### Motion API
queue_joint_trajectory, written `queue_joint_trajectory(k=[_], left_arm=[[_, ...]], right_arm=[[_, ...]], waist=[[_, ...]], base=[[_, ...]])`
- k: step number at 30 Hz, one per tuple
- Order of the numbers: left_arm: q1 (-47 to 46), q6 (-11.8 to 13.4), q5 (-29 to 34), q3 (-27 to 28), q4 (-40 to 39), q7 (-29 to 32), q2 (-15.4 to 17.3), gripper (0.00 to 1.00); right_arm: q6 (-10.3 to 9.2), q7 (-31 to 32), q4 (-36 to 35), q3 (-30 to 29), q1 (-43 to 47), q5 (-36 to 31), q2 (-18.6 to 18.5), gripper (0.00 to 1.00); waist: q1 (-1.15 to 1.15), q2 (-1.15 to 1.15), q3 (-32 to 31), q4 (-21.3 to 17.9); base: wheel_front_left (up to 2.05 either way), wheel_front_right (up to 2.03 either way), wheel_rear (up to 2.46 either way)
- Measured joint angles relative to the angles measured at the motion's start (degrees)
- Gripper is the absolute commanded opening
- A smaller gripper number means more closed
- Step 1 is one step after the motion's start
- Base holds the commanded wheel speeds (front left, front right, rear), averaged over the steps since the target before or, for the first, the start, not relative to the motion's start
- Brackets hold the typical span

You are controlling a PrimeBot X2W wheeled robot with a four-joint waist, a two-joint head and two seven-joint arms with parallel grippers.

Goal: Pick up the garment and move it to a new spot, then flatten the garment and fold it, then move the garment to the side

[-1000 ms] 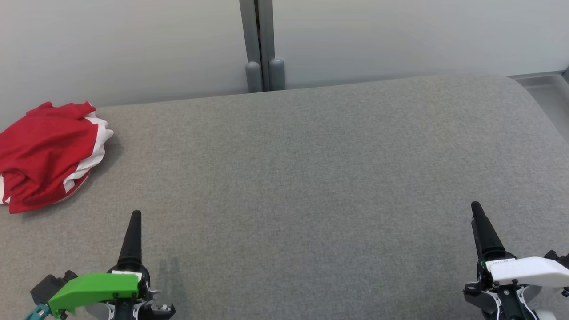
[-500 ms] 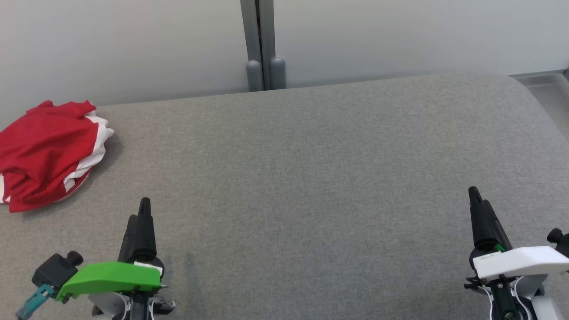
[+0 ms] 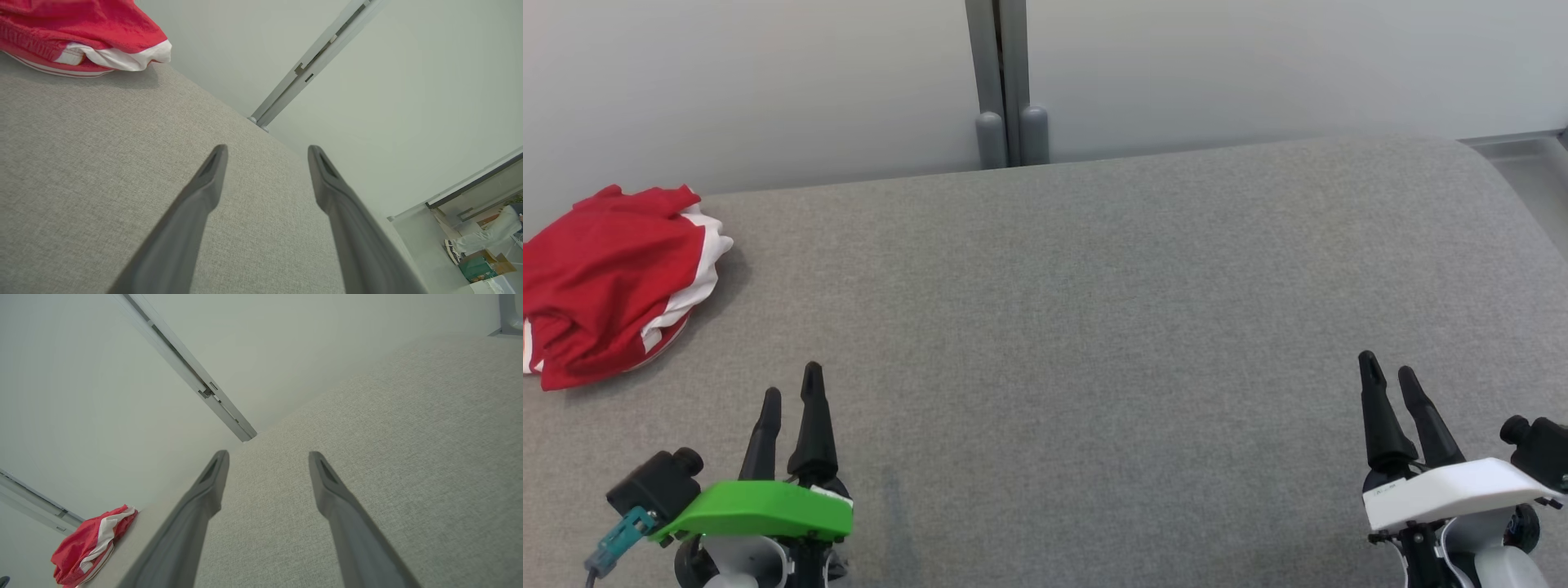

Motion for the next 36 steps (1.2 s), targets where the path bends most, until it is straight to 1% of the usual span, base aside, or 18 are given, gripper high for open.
queue_joint_trajectory(k=[16,36], left_arm=[[0.78,-0.09,10.33,-1.38,2.97,-2.52,0.10,1.00],[1.26,-0.15,19.08,-2.34,4.83,-5.27,0.19,1.00]], right_arm=[[0.00,-2.63,0.67,0.83,0.44,-11.96,-0.12,1.00],[0.01,-5.30,0.88,1.74,0.92,-23.27,-0.29,1.00]], waist=[[0.00,0.00,-0.17,0.32],[0.00,0.00,-0.09,0.51]], base=[[0.00,0.00,0.00],[0.00,0.00,0.00]])
